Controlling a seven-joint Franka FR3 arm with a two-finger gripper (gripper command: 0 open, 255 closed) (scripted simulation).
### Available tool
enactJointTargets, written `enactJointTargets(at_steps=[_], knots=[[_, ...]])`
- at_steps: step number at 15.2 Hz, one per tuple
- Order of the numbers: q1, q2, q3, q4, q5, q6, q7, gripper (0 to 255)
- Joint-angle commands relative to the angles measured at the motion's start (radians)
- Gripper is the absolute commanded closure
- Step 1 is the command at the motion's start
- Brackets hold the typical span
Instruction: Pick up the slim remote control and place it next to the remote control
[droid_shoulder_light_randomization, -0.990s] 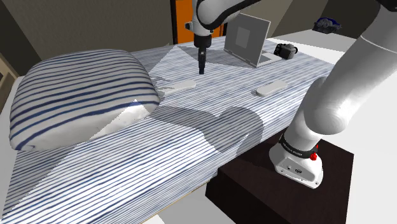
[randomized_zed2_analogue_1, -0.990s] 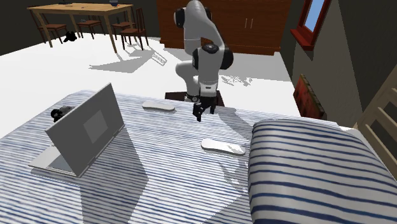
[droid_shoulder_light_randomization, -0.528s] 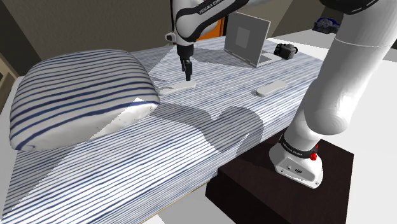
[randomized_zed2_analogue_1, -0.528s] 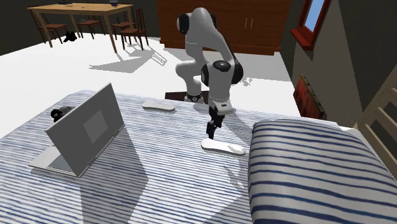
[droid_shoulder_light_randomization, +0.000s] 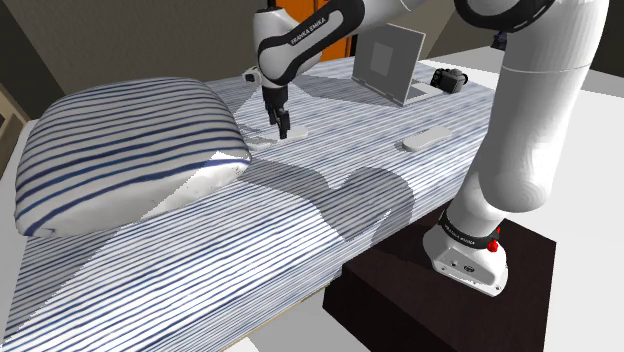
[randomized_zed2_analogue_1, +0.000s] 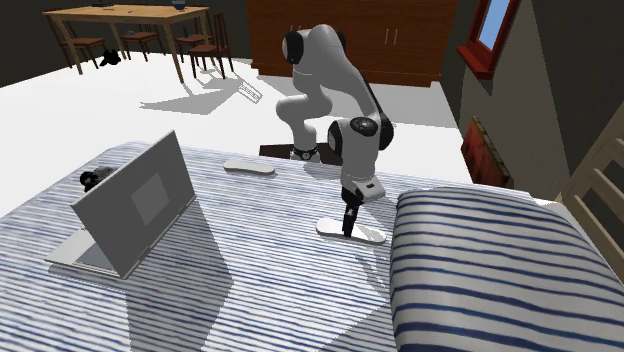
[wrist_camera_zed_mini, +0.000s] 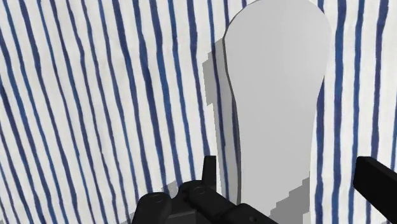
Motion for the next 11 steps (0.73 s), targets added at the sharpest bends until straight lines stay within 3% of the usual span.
enactJointTargets(at_steps=[1, 11], knots=[[-0.001, 0.014, 0.000, -0.010, 0.000, 0.025, -0.002, 0], [-0.001, 0.033, 0.000, -0.021, 0.000, 0.054, -0.002, 0]])
